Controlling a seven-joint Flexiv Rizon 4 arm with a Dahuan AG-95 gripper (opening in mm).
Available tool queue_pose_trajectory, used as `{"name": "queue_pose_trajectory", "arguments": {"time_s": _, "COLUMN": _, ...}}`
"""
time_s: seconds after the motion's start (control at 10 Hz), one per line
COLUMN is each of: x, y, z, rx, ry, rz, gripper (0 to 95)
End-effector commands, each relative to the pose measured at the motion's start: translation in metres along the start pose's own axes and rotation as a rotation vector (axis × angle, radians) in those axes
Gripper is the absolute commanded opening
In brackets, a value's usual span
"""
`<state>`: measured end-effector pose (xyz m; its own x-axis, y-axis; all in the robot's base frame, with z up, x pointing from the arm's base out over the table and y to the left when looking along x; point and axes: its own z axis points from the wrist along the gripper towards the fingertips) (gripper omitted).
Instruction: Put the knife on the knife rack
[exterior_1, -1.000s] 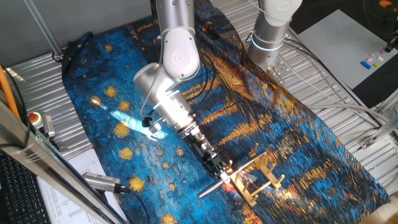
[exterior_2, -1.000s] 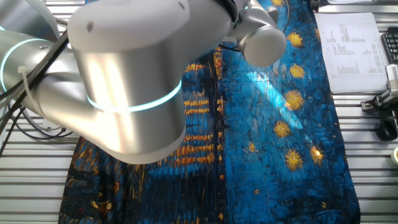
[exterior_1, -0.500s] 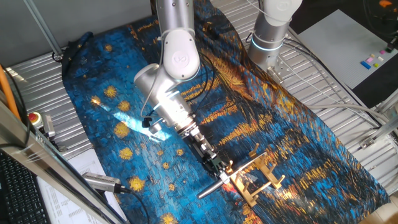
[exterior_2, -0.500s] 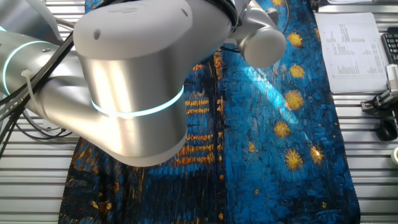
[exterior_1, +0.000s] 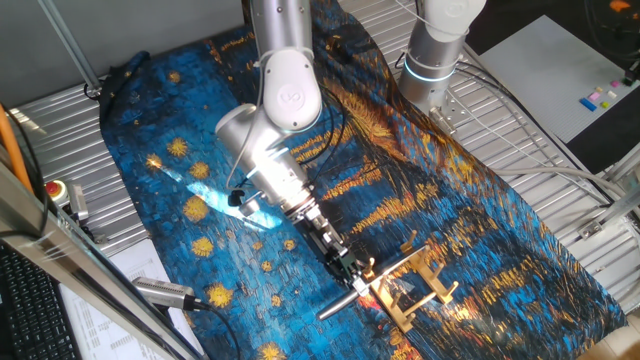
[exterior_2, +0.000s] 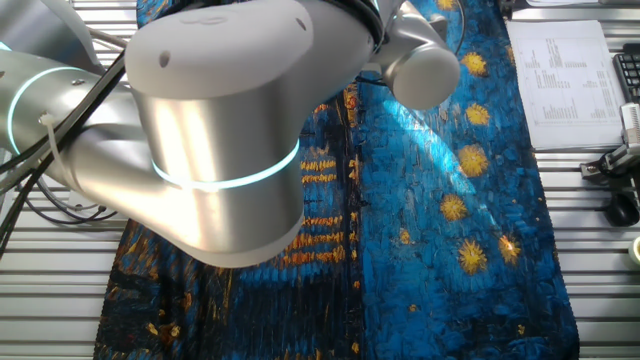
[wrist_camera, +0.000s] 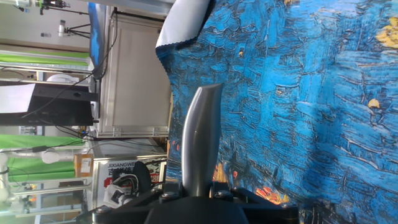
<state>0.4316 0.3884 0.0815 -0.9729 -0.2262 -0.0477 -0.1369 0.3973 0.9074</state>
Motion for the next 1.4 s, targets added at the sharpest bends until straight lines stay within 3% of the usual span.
{"name": "queue_pose_trajectory", "arguments": {"time_s": 0.1, "x": 0.0002, "y": -0.0001, "z": -0.0002, "rx": 0.007, "ry": 0.001, "rz": 0.006, "gripper": 0.0}}
{"name": "queue_pose_trajectory", "arguments": {"time_s": 1.1, "x": 0.0001, "y": -0.0049, "z": 0.0015, "rx": 0.009, "ry": -0.002, "rz": 0.004, "gripper": 0.0}}
{"name": "queue_pose_trajectory", "arguments": {"time_s": 1.2, "x": 0.0001, "y": -0.0049, "z": 0.0015, "rx": 0.011, "ry": -0.002, "rz": -0.002, "gripper": 38.0}}
{"name": "queue_pose_trajectory", "arguments": {"time_s": 1.3, "x": 0.0001, "y": -0.0045, "z": 0.0013, "rx": 0.013, "ry": -0.003, "rz": -0.005, "gripper": 57.0}}
{"name": "queue_pose_trajectory", "arguments": {"time_s": 1.4, "x": 0.0002, "y": -0.0034, "z": 0.0009, "rx": 0.013, "ry": -0.003, "rz": -0.003, "gripper": 57.0}}
